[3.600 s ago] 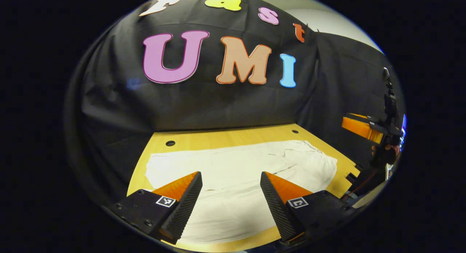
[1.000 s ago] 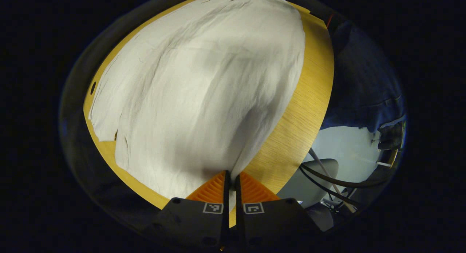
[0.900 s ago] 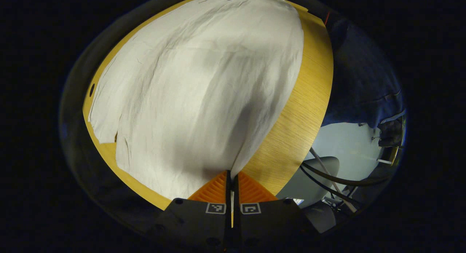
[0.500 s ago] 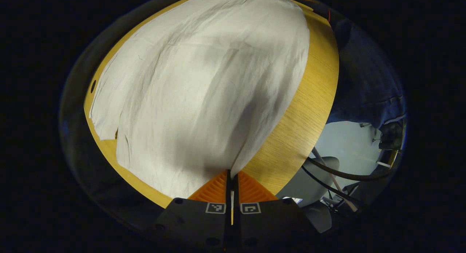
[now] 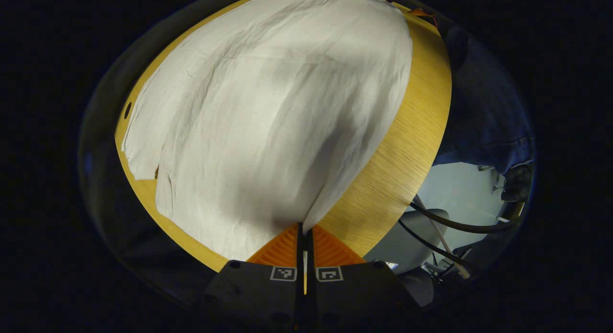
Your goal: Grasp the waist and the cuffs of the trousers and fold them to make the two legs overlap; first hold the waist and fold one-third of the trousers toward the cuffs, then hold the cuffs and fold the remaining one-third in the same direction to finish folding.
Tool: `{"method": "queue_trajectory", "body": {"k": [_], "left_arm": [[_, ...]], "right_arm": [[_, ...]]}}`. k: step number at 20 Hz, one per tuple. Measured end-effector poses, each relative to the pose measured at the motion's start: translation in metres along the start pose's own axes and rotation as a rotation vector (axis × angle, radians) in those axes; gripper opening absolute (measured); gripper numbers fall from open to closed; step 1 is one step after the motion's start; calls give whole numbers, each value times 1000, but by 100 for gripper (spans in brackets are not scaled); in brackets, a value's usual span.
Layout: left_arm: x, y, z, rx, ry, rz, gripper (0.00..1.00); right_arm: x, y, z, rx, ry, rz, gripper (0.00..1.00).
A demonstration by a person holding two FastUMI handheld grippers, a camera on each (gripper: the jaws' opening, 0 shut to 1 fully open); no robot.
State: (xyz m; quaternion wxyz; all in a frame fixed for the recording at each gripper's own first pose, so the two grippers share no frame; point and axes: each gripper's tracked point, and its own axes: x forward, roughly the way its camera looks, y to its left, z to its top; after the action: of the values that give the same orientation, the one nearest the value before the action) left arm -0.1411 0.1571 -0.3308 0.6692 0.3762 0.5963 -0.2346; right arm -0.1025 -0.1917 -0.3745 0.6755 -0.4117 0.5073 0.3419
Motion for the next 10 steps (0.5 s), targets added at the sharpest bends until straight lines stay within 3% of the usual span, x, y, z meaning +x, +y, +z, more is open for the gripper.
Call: {"method": "queue_trajectory", "body": {"k": [6, 8, 10], "left_arm": [[-1, 0, 0, -5, 3, -3, 0], [0, 0, 0, -6, 2, -9, 0], [0, 0, 1, -6, 3, -15, 0]], "right_arm": [[9, 3, -1, 12, 58, 91, 93], [10, 0, 0, 18, 74, 96, 92], [10, -2, 0, 39, 92, 88, 84]]}}
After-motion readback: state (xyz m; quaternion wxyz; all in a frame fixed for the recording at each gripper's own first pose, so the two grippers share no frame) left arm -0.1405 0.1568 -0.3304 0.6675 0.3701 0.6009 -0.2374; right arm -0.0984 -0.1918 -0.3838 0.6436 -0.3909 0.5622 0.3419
